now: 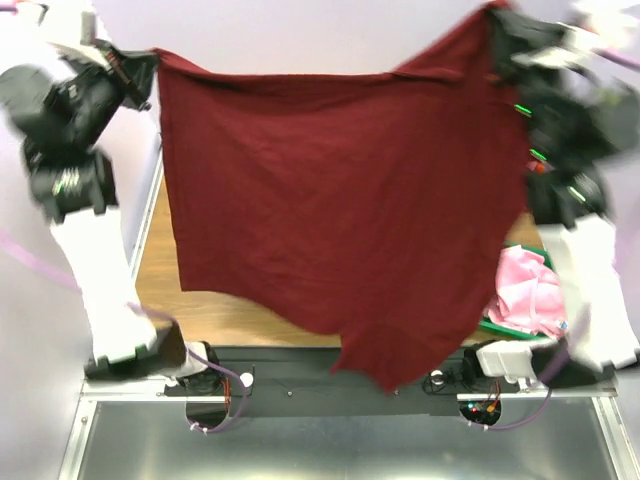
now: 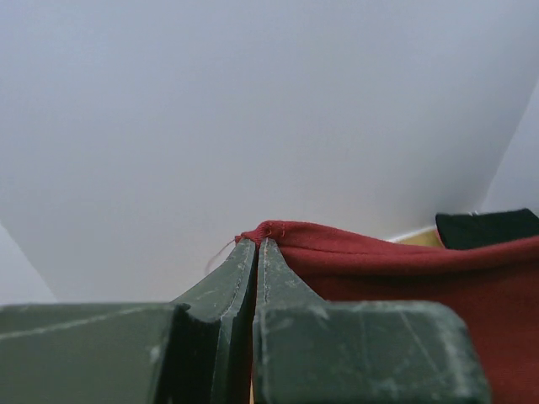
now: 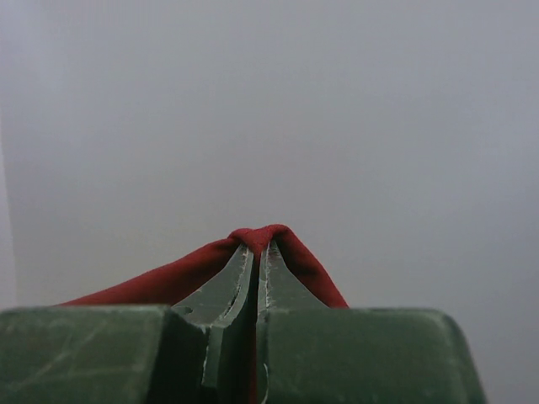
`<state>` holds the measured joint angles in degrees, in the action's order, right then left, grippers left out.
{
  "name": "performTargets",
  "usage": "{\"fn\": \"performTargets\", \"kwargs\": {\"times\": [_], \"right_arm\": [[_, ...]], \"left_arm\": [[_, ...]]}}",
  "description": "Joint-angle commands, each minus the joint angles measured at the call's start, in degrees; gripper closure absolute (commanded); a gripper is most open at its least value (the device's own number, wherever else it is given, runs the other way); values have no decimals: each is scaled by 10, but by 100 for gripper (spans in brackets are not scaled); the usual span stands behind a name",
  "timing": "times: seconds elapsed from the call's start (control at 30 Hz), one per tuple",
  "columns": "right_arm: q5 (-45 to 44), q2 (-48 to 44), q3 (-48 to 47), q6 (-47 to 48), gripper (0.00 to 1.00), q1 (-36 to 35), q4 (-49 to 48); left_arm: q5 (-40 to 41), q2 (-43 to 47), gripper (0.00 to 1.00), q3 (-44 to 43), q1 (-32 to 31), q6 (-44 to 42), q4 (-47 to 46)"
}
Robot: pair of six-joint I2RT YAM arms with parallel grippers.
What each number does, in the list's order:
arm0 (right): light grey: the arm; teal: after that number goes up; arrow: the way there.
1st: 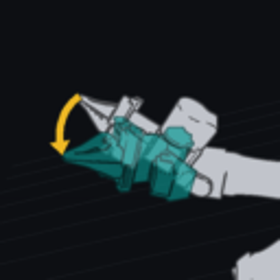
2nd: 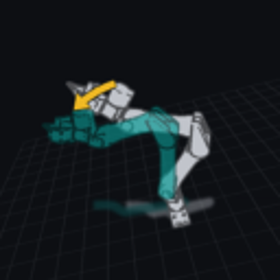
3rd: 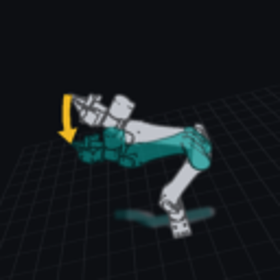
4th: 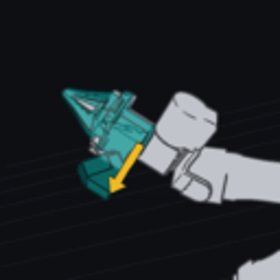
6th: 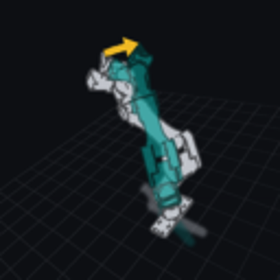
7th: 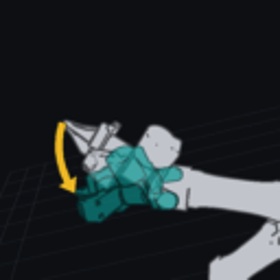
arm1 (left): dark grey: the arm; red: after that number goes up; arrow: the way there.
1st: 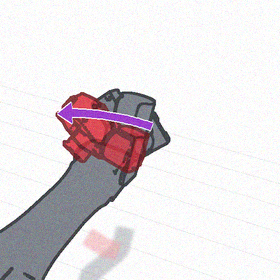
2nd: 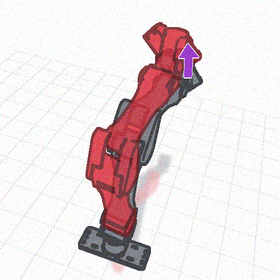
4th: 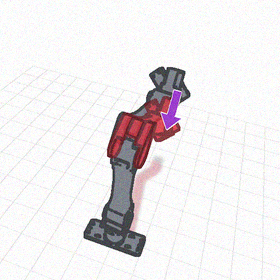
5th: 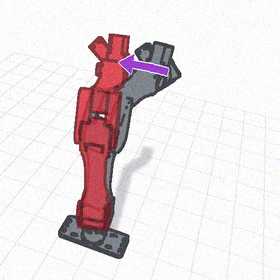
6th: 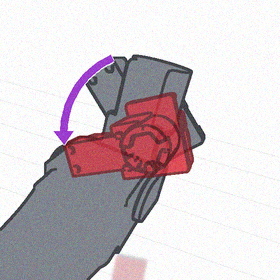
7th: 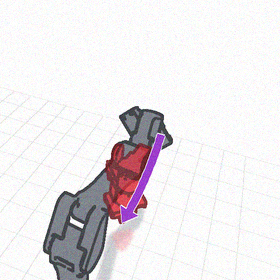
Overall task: Fold and stack the t-shirts
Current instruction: Flatten the tshirt out
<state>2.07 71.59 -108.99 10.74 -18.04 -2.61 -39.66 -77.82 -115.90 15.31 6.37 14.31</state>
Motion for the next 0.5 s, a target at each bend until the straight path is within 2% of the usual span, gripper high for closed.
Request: {"fn": "performTargets", "kwargs": {"times": [0.0, 0.3, 0.47], "right_arm": [[-47, 101, -3, 12, 99, 0, -7], [-32, 301, -79, -18, 100, 1, -7], [-23, 323, -105, -28, 100, 1, -6]], "left_arm": [[-24, -78, 100, 50, 5, 26, -42], [-36, -183, 100, 67, 2, 9, -45], [-45, -230, 100, 24, 1, 6, -29]]}}
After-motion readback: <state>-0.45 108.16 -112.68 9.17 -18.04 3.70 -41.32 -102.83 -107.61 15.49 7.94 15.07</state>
